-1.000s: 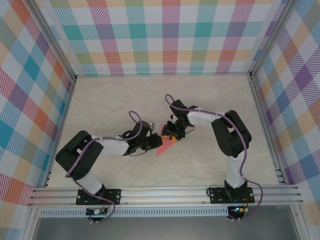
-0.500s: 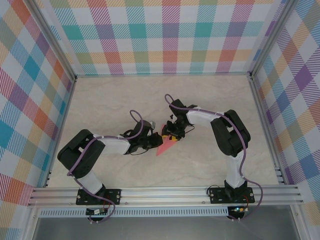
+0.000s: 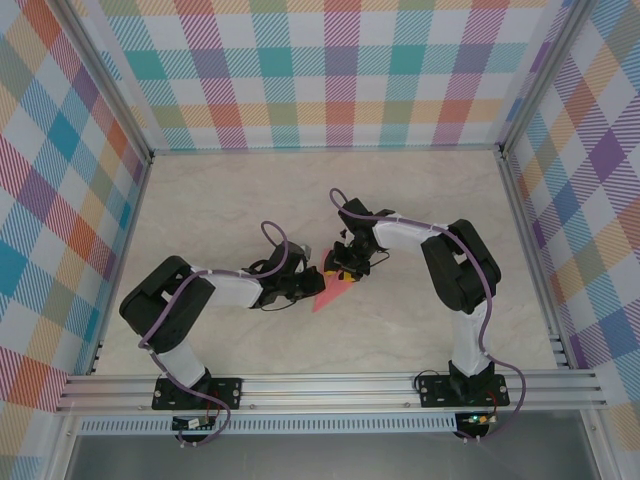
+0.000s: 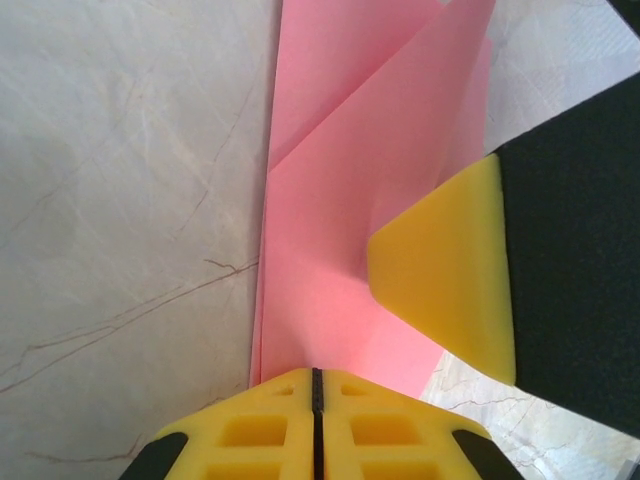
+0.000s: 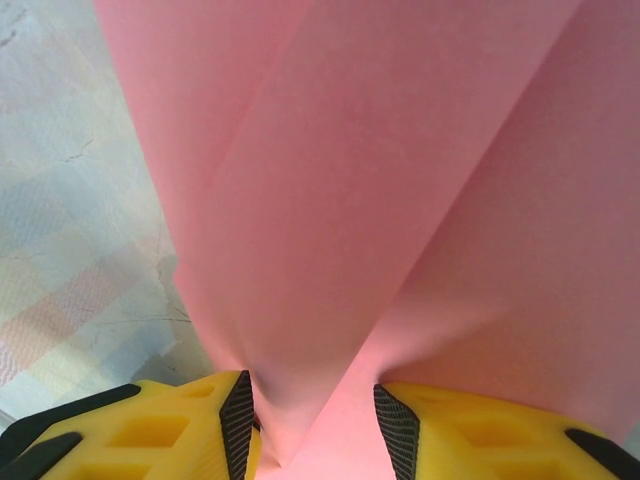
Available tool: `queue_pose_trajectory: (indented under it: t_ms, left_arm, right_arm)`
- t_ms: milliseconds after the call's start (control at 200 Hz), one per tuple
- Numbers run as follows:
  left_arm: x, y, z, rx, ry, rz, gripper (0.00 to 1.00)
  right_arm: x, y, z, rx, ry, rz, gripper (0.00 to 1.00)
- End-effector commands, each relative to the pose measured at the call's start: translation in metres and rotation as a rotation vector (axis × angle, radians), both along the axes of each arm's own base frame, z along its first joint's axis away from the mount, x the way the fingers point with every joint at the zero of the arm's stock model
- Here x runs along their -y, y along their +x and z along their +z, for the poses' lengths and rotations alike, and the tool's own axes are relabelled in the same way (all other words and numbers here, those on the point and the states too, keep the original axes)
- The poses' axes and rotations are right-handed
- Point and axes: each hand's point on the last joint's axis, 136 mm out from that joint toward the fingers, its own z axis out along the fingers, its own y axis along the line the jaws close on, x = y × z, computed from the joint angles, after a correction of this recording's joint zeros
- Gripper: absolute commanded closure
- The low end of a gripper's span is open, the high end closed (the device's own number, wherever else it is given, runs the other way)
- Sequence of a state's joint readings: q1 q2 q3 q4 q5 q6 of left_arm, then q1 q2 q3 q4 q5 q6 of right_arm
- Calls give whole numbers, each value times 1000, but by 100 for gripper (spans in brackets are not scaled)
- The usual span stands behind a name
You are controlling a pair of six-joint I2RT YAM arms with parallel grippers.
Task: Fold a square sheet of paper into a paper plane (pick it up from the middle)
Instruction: Fourth fold the wing at the center of the table.
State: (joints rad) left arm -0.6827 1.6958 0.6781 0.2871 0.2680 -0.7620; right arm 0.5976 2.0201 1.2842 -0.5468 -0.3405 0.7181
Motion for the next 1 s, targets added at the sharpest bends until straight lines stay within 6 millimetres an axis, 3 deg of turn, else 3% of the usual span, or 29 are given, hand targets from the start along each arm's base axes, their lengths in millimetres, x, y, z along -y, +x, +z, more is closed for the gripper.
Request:
queue_pose_trajectory:
  t_ms: [0,485,610,725,830,910,995]
  left_arm:
    - [-5,5,-6,-7,36,6,92]
    - [-9,0,-16,-38,72,1,92]
    - [-12,-7,-24,-69,92,-14,95]
    - [-15,-13,-31,-96,111,-32,96]
    - [-16,-17,-35,-115,125,-45,97]
    - [-15,-18,-37,-120,129,-53,98]
    - [-16,-19,-39,-128,133,-56,99]
  right_arm:
    - [63,-30,-88,-101,-330,-12,57]
    - [62,-30,-88,-100,-327,-12,59]
    - [44,-13,-53,-7,-223,-7,57]
    - [25,10,4,148,-86,-12,54]
    - [14,18,46,271,25,0,53]
    - [13,17,58,313,67,13,54]
    - [6,11,59,329,125,52,59]
